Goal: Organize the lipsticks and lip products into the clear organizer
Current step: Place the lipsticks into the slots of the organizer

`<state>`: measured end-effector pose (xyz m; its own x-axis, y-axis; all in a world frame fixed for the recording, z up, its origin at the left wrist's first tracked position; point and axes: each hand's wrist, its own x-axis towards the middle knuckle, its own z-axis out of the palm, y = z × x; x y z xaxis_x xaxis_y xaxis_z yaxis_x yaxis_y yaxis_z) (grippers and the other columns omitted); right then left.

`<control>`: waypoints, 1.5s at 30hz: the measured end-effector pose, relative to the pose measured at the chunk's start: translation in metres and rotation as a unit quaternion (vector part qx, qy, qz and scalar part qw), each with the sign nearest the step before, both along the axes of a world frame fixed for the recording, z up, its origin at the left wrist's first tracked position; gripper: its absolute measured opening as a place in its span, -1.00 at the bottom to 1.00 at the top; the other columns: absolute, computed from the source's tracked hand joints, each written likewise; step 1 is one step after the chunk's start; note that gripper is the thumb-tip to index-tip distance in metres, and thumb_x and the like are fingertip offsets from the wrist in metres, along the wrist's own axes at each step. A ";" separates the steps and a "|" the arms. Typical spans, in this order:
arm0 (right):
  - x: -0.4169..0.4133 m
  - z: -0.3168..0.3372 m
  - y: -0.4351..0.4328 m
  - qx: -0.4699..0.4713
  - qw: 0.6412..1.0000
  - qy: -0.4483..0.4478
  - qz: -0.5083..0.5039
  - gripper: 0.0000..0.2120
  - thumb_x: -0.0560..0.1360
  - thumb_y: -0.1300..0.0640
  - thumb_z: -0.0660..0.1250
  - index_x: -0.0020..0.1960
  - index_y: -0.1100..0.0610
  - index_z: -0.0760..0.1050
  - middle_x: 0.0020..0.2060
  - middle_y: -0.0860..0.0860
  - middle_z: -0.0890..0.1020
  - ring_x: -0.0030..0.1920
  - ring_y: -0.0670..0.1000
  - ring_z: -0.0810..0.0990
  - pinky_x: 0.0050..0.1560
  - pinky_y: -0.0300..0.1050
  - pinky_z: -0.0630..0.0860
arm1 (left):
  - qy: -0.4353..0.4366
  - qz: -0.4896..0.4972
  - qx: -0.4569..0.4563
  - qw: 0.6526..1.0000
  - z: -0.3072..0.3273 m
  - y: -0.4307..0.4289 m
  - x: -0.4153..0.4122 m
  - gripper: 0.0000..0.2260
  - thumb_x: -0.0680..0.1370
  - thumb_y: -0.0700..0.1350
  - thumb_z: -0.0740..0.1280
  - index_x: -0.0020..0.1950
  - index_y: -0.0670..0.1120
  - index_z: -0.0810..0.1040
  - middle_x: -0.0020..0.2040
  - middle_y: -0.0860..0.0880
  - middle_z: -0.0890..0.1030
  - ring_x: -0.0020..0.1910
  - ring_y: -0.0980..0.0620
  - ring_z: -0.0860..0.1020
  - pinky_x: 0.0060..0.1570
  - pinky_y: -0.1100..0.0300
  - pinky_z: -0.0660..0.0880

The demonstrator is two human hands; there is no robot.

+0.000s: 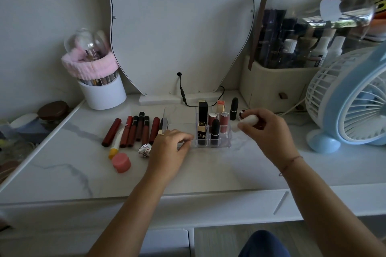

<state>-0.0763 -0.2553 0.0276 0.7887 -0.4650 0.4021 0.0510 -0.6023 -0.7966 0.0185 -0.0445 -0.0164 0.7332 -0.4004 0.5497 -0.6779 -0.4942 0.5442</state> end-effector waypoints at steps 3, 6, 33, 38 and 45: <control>0.012 0.002 0.011 -0.010 1.000 -0.015 0.008 -0.74 0.37 0.12 0.43 0.03 0.01 0.48 -0.15 -0.15 0.56 -0.13 -0.14 0.56 -0.13 -0.32 0.50 | 0.002 -0.001 -0.004 1.000 0.001 0.000 -0.001 -0.85 0.42 -0.27 0.43 -0.06 -0.08 0.67 -0.13 -0.02 0.69 -0.12 0.08 0.58 -0.08 0.27 0.43; 0.021 -0.003 0.017 -0.037 0.999 -0.002 0.007 -0.76 0.41 0.16 0.40 0.06 0.07 0.49 -0.16 -0.13 0.54 -0.14 -0.15 0.54 -0.13 -0.34 0.50 | 0.000 0.001 -0.003 1.000 0.001 0.000 -0.001 -0.85 0.42 -0.26 0.42 -0.06 -0.08 0.67 -0.14 -0.01 0.69 -0.12 0.07 0.58 -0.09 0.27 0.42; 0.101 0.000 -0.049 -0.064 0.993 0.101 -0.014 -0.79 0.48 0.14 0.32 0.09 0.15 0.58 -0.03 0.08 0.65 -0.09 -0.02 0.55 -0.06 -0.15 0.46 | 0.008 0.006 -0.003 1.000 0.002 -0.001 -0.001 -0.86 0.43 -0.26 0.41 -0.08 -0.07 0.67 -0.14 0.02 0.69 -0.12 0.13 0.55 -0.08 0.36 0.39; 0.093 0.031 -0.038 -0.054 0.998 -0.012 -0.024 -0.82 0.46 0.13 0.35 0.04 0.11 0.60 -0.18 -0.04 0.64 -0.23 -0.23 0.54 -0.22 -0.44 0.41 | 0.009 -0.001 0.000 1.000 0.001 0.000 0.000 -0.85 0.43 -0.27 0.40 -0.06 -0.07 0.67 -0.13 0.01 0.68 -0.10 0.10 0.57 -0.08 0.30 0.43; 0.094 0.064 0.002 -0.063 0.995 -0.044 0.057 -0.81 0.43 0.10 0.38 0.04 0.09 0.60 -0.22 -0.14 0.63 -0.19 -0.22 0.60 -0.17 -0.45 0.48 | 0.014 -0.007 -0.005 1.000 0.002 0.000 0.000 -0.82 0.42 -0.31 0.40 -0.06 -0.08 0.67 -0.14 -0.02 0.68 -0.10 0.03 0.58 -0.07 0.15 0.50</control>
